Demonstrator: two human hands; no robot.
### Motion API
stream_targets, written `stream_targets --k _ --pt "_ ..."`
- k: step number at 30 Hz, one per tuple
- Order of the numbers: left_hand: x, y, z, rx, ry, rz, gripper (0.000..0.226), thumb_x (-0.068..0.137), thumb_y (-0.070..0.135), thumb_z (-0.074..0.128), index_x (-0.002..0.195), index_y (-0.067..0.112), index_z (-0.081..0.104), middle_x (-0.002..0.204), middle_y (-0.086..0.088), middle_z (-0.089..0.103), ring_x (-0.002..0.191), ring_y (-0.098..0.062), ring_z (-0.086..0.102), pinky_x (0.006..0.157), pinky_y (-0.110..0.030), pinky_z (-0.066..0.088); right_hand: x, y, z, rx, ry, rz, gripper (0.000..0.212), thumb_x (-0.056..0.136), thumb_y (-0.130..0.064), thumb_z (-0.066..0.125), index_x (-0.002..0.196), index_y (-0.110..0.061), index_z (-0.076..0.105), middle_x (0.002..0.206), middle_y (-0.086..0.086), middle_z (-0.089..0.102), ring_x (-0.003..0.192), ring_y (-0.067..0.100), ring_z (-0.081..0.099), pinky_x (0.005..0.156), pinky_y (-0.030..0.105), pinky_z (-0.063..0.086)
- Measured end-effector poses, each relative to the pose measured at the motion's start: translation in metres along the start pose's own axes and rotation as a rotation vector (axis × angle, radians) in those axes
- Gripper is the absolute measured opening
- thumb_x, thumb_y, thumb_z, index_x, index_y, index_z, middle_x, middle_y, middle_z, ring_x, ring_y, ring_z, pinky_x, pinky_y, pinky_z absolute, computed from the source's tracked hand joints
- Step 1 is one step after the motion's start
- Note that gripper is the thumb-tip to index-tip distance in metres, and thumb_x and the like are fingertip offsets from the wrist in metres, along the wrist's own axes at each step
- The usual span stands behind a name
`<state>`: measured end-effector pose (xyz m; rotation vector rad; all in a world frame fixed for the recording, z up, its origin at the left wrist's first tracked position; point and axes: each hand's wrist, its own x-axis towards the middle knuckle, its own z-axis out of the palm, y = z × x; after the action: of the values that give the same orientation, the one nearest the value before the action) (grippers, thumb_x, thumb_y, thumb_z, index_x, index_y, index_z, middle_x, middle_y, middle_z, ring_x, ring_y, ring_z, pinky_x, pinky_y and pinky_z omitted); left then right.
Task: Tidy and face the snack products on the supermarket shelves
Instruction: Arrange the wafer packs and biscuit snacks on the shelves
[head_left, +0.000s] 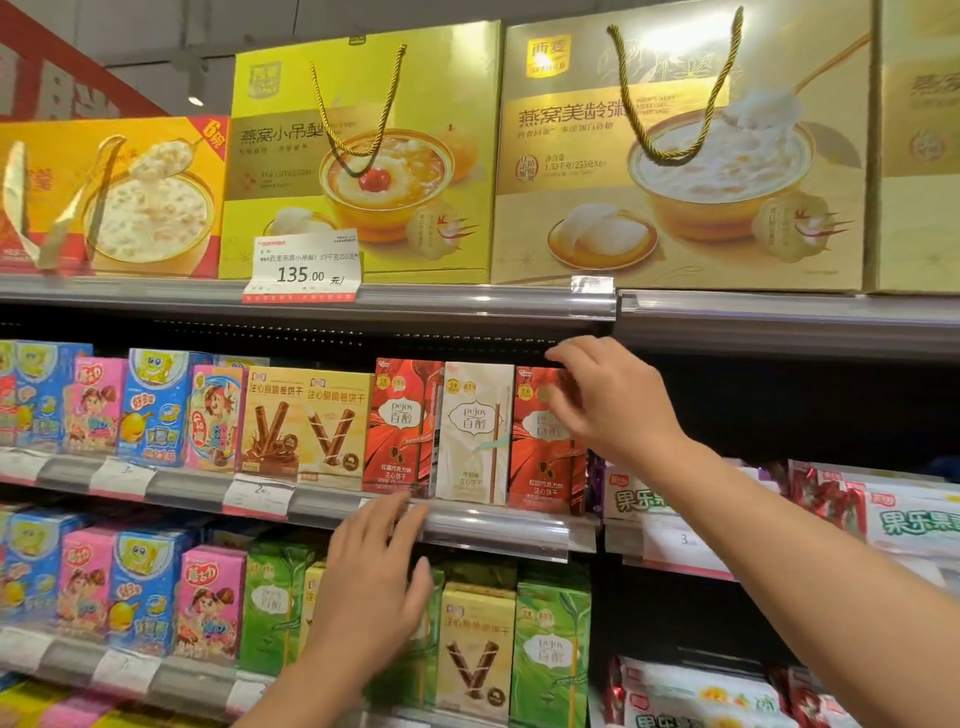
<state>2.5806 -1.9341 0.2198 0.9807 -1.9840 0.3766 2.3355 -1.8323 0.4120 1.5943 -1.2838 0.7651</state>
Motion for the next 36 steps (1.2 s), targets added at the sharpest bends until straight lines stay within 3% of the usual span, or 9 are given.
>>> stream_targets --k 7,11,17,21,24,28,32,36 --pt "-0.01 -0.014 0.004 0.027 -0.023 0.014 0.058 0.092 0.043 0.042 0.146 0.026 0.047 0.147 -0.001 0.05 0.134 -0.023 0.048 0.11 -0.047 0.04 0.042 -0.052 0.017 -0.133 -0.231 0.059 0.051 0.099 -0.043 0.048 0.142 -0.017 0.055 0.142 0.005 0.056 0.13 0.028 0.049 0.105 0.046 0.044" --pt "-0.01 -0.016 -0.003 -0.005 -0.018 0.031 0.054 0.09 0.04 0.051 0.143 0.027 0.05 0.145 0.0 0.053 0.13 -0.021 0.049 0.107 -0.047 0.043 0.046 -0.061 0.025 -0.187 -0.318 0.102 0.041 0.097 -0.045 0.048 0.124 -0.017 0.063 0.127 0.004 0.061 0.119 0.028 0.053 0.1 0.047 0.045" --pt "-0.008 -0.021 -0.007 -0.045 -0.069 0.048 0.056 0.095 0.044 0.041 0.15 0.032 0.042 0.154 0.004 0.043 0.139 -0.019 0.04 0.116 -0.046 0.033 0.045 -0.067 0.021 -0.101 -0.224 0.163 0.03 0.094 -0.042 0.062 0.117 -0.022 0.063 0.101 -0.002 0.068 0.102 0.024 0.058 0.087 0.042 0.05" --pt "-0.007 -0.025 -0.005 -0.054 -0.073 0.069 0.056 0.095 0.044 0.04 0.149 0.032 0.041 0.152 0.005 0.044 0.138 -0.018 0.041 0.115 -0.046 0.035 0.049 -0.065 0.007 0.098 -0.247 0.276 0.027 0.093 -0.035 0.068 0.118 -0.026 0.066 0.106 -0.003 0.069 0.102 0.02 0.062 0.086 0.043 0.055" --pt "-0.007 -0.028 -0.002 -0.056 -0.073 0.081 0.057 0.093 0.043 0.045 0.148 0.03 0.043 0.15 0.002 0.046 0.137 -0.02 0.043 0.112 -0.047 0.038 0.05 -0.066 -0.008 0.276 -0.21 0.279 0.022 0.091 -0.028 0.073 0.112 -0.023 0.07 0.108 -0.007 0.071 0.104 0.011 0.064 0.091 0.036 0.055" --pt "-0.007 -0.029 0.004 -0.042 -0.051 0.097 0.058 0.093 0.041 0.046 0.149 0.028 0.042 0.151 0.0 0.044 0.138 -0.022 0.041 0.111 -0.048 0.037 0.041 -0.07 -0.034 0.337 -0.101 0.242 0.022 0.089 -0.026 0.076 0.11 -0.02 0.071 0.106 -0.008 0.072 0.102 0.007 0.065 0.091 0.028 0.054" --pt "-0.007 -0.03 0.008 -0.017 -0.035 0.093 0.057 0.093 0.042 0.042 0.148 0.027 0.042 0.151 -0.001 0.043 0.138 -0.023 0.04 0.11 -0.049 0.034 0.01 -0.072 -0.056 0.455 0.011 0.246 0.02 0.09 -0.023 0.076 0.108 -0.02 0.07 0.102 -0.013 0.071 0.097 0.002 0.065 0.08 0.015 0.055" --pt "-0.01 -0.022 0.004 -0.055 -0.036 0.074 0.057 0.094 0.043 0.04 0.148 0.024 0.043 0.153 -0.006 0.042 0.141 -0.028 0.038 0.113 -0.053 0.034 -0.038 -0.075 -0.064 0.5 0.012 0.238 0.018 0.091 -0.026 0.072 0.109 -0.027 0.067 0.106 -0.023 0.065 0.101 0.001 0.063 0.076 0.015 0.055"
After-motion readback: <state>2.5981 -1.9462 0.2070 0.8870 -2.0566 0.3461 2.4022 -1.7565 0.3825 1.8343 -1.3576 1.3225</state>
